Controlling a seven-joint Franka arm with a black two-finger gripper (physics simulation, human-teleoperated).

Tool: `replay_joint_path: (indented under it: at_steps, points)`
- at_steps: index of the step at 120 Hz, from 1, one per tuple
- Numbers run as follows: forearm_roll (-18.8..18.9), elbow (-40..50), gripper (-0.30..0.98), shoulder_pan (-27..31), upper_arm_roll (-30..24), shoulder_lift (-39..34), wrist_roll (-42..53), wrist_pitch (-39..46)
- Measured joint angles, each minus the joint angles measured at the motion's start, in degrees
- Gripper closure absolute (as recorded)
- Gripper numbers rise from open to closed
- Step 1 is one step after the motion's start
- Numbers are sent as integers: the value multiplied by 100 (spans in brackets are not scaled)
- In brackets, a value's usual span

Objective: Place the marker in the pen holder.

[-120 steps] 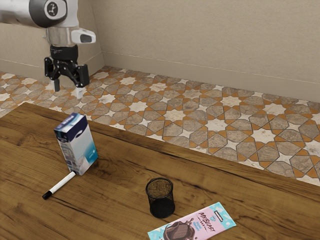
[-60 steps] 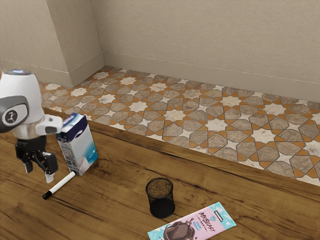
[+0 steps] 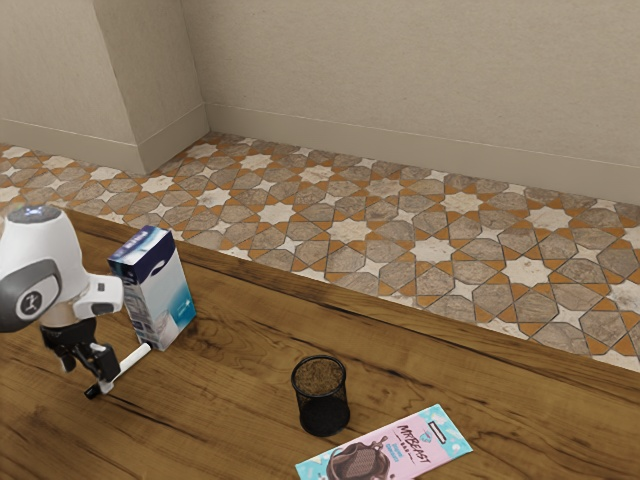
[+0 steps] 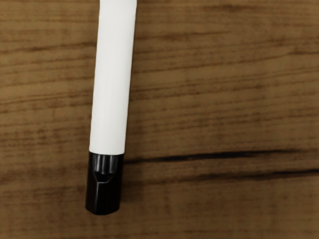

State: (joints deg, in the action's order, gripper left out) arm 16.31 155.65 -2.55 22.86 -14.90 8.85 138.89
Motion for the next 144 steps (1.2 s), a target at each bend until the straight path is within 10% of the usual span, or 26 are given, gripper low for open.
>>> replay_joint_path:
  at_steps: [144]
  points:
    - [-243, 13, 31, 12, 167, 811, 757, 853]
